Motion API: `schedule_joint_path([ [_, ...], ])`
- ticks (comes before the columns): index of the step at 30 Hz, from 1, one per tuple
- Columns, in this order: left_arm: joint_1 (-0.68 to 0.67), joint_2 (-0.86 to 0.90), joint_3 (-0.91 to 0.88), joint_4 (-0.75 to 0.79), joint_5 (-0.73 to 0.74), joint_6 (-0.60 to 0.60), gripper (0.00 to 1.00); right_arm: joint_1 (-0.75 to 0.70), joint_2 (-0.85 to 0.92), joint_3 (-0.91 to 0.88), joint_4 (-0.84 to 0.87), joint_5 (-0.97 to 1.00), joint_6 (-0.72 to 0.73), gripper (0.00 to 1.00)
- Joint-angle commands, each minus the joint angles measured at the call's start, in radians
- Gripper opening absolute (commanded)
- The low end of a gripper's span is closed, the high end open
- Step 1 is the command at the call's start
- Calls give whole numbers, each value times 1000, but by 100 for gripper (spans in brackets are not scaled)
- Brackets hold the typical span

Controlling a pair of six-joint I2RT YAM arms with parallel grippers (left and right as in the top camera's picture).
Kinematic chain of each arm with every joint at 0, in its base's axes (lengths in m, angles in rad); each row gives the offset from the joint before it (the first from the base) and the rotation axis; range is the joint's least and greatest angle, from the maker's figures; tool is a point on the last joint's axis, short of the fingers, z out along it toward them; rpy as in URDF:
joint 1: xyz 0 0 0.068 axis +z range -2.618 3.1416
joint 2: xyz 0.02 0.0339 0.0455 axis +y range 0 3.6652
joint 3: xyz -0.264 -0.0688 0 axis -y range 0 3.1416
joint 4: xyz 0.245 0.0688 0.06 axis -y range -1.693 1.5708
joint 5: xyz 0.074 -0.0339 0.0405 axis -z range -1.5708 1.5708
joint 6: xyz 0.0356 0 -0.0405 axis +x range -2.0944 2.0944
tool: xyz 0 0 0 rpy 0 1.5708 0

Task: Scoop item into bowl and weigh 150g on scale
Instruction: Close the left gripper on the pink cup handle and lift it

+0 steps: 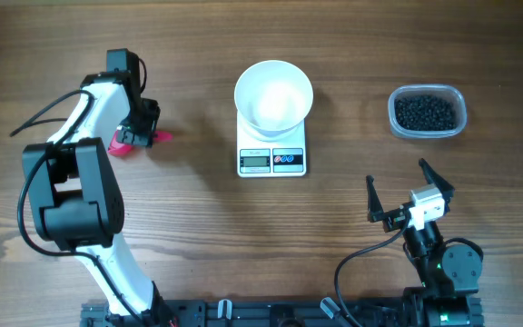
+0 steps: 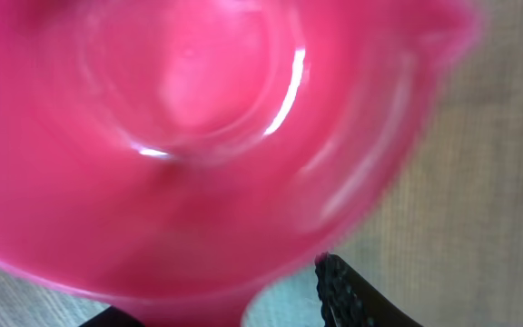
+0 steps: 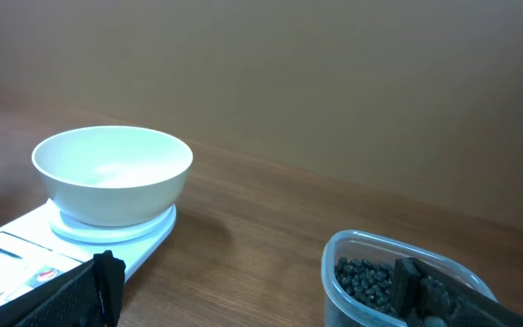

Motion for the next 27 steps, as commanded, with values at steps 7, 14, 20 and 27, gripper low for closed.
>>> schedule_joint_path([
  [7,32,9,27,-9,-17,19,41,3,-3,-1,3,17,18,100],
  [14,32,9,27,-9,-10,24,30,3,-3,-2,3,17,18,100],
  [20,32,9,27,-13,8,25,20,3,-3,-2,3,17,18,100],
  [27,32,0,27,-23,47,28,8,3,-3,-2,3,17,18,100],
])
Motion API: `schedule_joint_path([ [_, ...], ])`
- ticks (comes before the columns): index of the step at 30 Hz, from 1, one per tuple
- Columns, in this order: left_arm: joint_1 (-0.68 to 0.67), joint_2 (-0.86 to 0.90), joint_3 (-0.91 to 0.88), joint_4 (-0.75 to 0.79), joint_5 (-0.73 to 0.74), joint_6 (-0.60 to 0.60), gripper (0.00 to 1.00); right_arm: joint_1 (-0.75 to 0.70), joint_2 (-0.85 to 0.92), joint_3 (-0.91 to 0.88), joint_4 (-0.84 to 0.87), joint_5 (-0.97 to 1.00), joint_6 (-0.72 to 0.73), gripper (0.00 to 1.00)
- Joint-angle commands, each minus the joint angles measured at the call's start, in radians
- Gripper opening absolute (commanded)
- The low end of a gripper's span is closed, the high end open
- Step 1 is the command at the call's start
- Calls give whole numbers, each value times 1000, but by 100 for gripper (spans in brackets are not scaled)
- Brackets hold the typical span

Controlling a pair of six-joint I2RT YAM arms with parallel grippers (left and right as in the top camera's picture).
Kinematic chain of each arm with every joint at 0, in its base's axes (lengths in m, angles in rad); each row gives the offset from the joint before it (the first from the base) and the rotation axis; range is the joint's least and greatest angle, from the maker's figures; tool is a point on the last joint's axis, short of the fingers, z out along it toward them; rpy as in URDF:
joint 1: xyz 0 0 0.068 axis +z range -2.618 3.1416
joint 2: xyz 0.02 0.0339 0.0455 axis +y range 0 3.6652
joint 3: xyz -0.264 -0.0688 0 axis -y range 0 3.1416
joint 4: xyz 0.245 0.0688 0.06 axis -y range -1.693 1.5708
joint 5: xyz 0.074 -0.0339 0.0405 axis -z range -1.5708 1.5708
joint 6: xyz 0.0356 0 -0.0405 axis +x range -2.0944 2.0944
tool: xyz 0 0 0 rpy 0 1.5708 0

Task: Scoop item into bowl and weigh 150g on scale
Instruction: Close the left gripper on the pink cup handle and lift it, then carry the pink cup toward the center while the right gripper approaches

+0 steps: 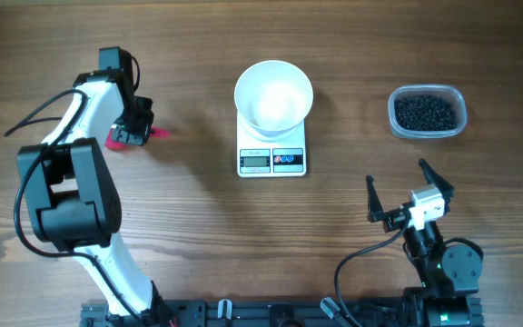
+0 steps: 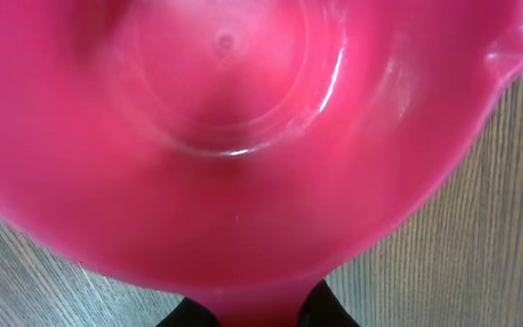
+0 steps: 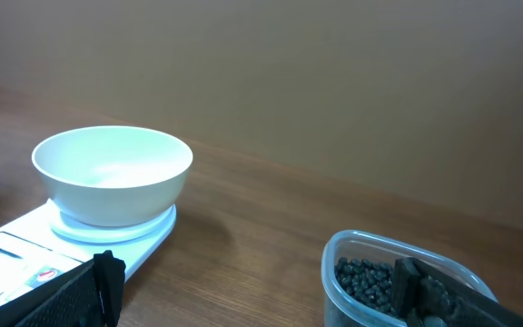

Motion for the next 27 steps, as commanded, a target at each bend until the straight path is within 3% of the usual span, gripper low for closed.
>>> schedule_joint_path([
  [1,6,-10,16,-10,35,3,8,3,-3,-1,3,17,18,100],
  [6,-11,-150,16,-3,114,77,4,3,-3,-1,3,17,18,100],
  [13,-252,-407,16,43,111,273,4,3,-3,-1,3,17,18,100],
  [17,-373,-470,16,48,98,286,5,3,-3,-1,3,18,18,100],
  [22,-414,-471,16,36,98,286,4,3,-3,-1,9,-34,26,100],
  [23,-415,-471,16,35,98,286,4,3,-3,-1,20,-92,88,100],
  [25,-425,-471,16,32,101,285,4,3,-3,-1,42,-254,455,100],
  [26,-432,-471,16,33,101,282,4,3,-1,-2,19,-352,921,100],
  [27,-439,-471,16,35,101,277,4,3,11,-2,24,-365,1201,100],
])
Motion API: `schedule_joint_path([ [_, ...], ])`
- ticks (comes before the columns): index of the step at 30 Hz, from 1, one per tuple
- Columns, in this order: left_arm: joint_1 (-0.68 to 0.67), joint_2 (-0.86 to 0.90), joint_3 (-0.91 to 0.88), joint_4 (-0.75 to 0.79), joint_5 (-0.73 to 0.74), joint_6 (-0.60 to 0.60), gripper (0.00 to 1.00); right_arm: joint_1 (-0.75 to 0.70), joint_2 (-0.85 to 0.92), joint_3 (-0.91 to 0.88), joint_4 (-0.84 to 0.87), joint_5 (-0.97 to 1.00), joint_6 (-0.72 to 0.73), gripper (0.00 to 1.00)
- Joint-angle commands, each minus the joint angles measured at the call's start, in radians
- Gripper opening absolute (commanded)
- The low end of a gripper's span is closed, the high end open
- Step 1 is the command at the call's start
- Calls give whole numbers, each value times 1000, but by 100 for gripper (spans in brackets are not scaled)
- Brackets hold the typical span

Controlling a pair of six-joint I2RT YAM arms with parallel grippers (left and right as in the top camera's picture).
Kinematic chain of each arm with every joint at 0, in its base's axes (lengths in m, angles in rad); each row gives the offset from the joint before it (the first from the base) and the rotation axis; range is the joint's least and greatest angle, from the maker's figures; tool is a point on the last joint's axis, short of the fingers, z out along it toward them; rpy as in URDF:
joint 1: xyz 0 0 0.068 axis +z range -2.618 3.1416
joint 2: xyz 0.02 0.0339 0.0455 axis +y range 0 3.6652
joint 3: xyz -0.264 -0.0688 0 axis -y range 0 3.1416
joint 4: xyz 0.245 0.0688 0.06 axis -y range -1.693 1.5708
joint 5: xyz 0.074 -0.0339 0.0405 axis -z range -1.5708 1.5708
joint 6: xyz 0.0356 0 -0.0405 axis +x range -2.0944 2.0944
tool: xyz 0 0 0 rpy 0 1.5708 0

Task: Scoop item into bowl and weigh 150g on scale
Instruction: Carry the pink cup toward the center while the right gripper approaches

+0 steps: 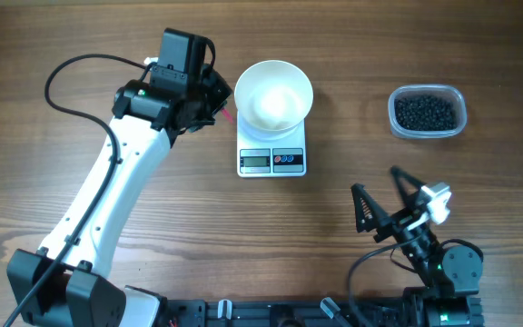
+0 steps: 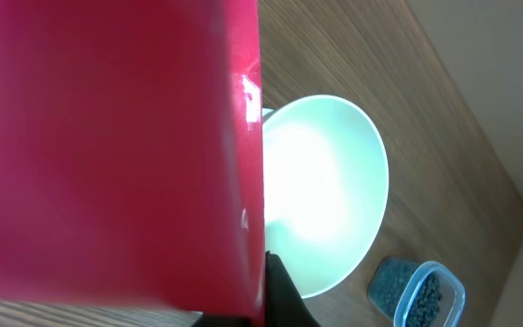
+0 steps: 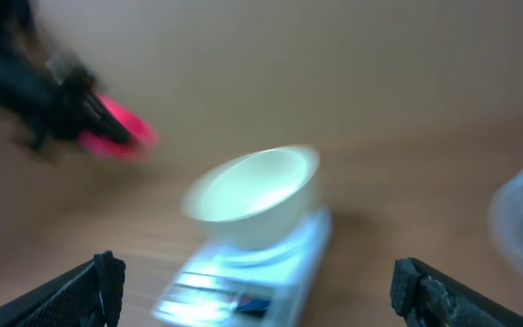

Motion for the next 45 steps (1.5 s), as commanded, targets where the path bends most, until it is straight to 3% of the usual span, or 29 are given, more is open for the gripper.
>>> schedule_joint_path([
  [1,-19,-16,14,2,-6,1,4,3,14,-1,4,-117,718,100],
  [2,-19,-16,14,2,-6,1,4,3,14,-1,5,-126,728,100],
  [6,-19,-16,14,0,-28,1,4,3,14,-1,3,-254,528,100],
  [10,7,-8,12,-74,-172,14,4,3,14,-1,3,-281,435,100],
  [16,213,21,-167,82,214,204,4,3,16,1,-5,-284,346,100],
  [18,305,21,-319,250,418,264,4,3,16,1,-4,-283,339,100],
  [20,358,21,-441,395,533,276,4,3,16,1,-4,-283,338,100],
  [22,380,21,-523,479,548,307,4,3,16,1,-4,-280,331,100],
  [27,380,68,-561,486,547,387,4,3,16,1,-4,-280,331,100],
  [30,380,125,-561,475,547,381,23,3,16,1,-4,-280,331,100],
  [32,380,137,-561,462,539,374,48,3,16,1,-4,-280,331,100],
  [35,380,137,-561,406,439,348,67,3,16,1,-4,-280,331,100],
  [36,380,137,-561,380,417,348,78,3,16,1,-4,-280,331,100],
  [40,383,126,-560,357,406,318,82,3,16,1,-5,-280,317,100],
  [45,382,35,-516,229,252,334,83,3,16,1,-4,-283,313,100],
])
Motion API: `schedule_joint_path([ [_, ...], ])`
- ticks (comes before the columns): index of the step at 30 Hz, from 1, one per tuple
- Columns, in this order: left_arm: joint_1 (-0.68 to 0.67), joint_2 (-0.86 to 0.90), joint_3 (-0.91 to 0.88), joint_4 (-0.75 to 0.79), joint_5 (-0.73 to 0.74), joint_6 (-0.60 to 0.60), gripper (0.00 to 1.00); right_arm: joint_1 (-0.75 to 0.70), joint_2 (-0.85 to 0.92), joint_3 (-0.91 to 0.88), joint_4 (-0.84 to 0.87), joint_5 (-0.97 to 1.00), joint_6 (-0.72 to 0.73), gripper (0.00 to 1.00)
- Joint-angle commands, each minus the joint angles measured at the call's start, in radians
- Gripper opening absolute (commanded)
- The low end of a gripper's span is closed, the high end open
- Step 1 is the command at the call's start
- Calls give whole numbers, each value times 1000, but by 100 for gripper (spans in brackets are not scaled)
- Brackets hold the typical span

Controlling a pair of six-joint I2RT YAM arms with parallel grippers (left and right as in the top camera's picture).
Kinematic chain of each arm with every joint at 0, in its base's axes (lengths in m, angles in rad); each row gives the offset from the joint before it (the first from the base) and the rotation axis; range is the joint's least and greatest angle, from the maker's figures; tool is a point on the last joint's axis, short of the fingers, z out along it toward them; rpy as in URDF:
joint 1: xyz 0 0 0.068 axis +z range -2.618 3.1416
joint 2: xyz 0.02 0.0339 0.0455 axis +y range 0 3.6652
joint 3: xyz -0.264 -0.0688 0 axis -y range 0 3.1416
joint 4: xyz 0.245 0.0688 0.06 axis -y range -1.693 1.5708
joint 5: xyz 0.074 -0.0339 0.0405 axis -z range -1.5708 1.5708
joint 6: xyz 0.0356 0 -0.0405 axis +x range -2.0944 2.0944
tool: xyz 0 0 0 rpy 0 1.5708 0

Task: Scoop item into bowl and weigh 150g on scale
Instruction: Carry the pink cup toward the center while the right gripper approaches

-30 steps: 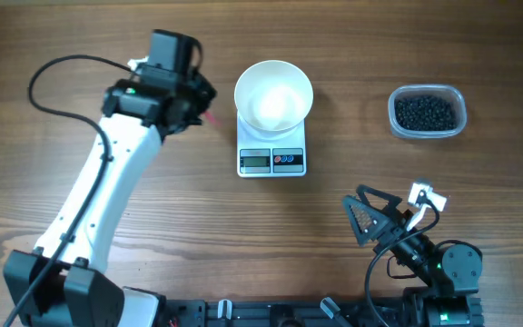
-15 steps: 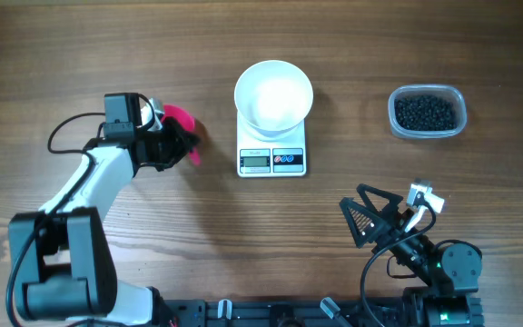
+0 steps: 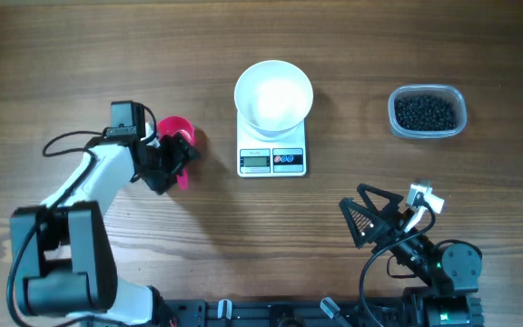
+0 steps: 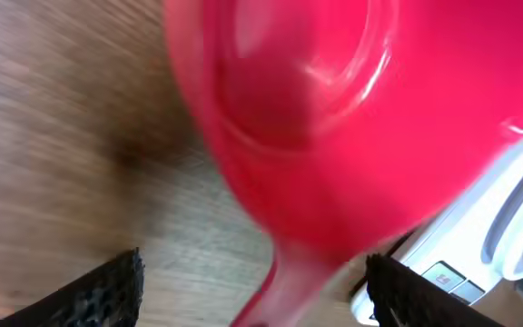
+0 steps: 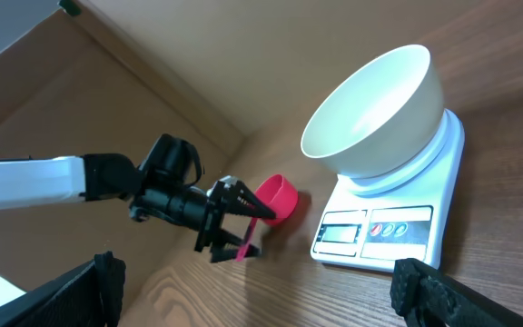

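Note:
The pink scoop lies on the table left of the white scale, its handle pointing toward the near edge. My left gripper is open, with the handle between its wide-apart fingers. The scoop's cup fills the blurred left wrist view. An empty white bowl sits on the scale. A clear tub of black beads stands at the far right. My right gripper is open and empty near the front edge; its view shows the scoop, bowl and scale.
The left arm reaches in from the front left corner. The right arm's base and cables sit at the front right. Bare wood lies between the scale and the front edge.
My left gripper held the scoop up beside the bowl's left rim. Now it is lower and further left, open, with the scoop lying on the table. The right gripper has turned further left.
My left gripper was at the scoop on the table's far left, then shut on its handle. It then held the scoop beside the bowl on the scale. Now the scoop lies left of the scale between open jaws. The right gripper stayed open and has turned left.

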Motion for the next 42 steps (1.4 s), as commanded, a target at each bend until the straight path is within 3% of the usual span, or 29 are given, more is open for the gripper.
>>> schedule_joint_path([
  [1,4,-98,30,-35,-106,10,83,3,2,1,5,-18,-21,100],
  [5,-4,-207,48,-64,-111,138,84,3,2,1,5,-18,-21,100],
  [8,-114,-242,135,-217,-311,319,85,3,2,1,5,-18,-21,100],
  [10,-196,-243,142,-227,-441,310,99,3,2,1,5,-22,-21,100],
  [12,-237,-241,142,-216,-535,313,100,3,2,1,3,-41,-21,100],
  [18,-238,-240,132,-248,-512,315,100,3,2,1,-1,-45,-48,100],
  [22,-238,-204,132,-240,-449,236,100,3,2,1,-1,-45,-69,100],
  [25,-238,-141,132,-229,-439,267,100,3,2,1,-1,-45,-70,100],
  [30,-238,-57,132,-193,-438,267,86,3,2,1,-2,-45,-72,100],
  [39,-229,18,132,-149,-437,264,75,3,2,1,-2,-49,-72,100],
  [41,-229,21,132,-142,-437,262,61,3,2,1,-2,-49,-72,100],
  [42,-229,21,132,-141,-437,262,60,3,2,1,-2,-49,-72,100],
])
